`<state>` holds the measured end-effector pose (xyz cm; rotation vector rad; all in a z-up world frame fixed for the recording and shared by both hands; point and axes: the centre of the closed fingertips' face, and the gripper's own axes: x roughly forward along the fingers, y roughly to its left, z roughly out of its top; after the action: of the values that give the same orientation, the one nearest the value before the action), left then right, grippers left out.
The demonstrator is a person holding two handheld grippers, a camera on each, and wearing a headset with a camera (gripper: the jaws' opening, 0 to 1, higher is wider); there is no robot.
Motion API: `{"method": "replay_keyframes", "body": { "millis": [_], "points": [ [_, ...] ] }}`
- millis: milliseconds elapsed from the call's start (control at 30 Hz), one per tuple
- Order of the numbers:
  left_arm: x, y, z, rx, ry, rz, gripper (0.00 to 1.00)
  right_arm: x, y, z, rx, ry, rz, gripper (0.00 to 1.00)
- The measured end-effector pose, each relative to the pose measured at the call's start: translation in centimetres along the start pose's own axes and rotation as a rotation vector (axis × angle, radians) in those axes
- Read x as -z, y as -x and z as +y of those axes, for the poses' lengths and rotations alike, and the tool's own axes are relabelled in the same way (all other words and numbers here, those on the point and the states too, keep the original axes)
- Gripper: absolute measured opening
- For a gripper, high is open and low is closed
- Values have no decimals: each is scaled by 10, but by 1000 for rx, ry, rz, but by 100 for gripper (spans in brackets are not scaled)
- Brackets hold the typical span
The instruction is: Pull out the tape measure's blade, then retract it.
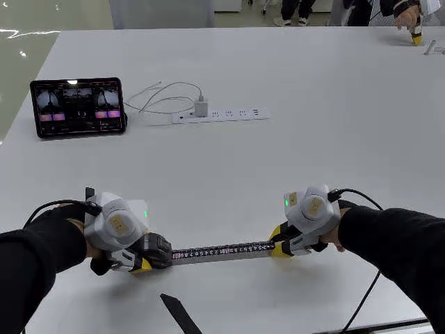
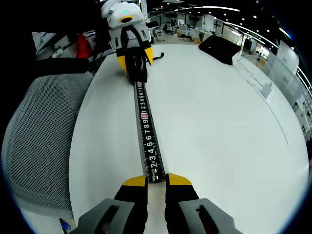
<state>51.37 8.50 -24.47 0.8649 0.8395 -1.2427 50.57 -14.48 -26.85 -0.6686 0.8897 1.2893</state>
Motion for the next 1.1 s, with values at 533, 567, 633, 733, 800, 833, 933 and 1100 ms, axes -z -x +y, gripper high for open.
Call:
{"method": "replay_keyframes", "body": {
  "millis": [533,567,633,733,800,833,933,1100],
  "points": [
    [0,-1,1,2,-1,1,32,7,4,-2,6,-7,2,8],
    [0,-1,1,1,-1,1,32,7,4,-2,5,-8,2,8],
    [0,-1,1,1,-1,1,32,9,5,-3,6,-13,0,8],
    [0,-1,1,1,-1,1,32,10,6,-3,7,-17,-1,8],
    [0,-1,0,1,-1,2,32,11,7,-3,8,-18,1,8],
    [0,-1,0,1,-1,2,32,13,7,-3,9,-17,2,8],
    [0,-1,1,0,-1,2,32,15,8,-3,10,-19,4,8],
    [0,-1,0,1,0,2,32,18,11,-4,11,-22,5,8]
  ]
}}
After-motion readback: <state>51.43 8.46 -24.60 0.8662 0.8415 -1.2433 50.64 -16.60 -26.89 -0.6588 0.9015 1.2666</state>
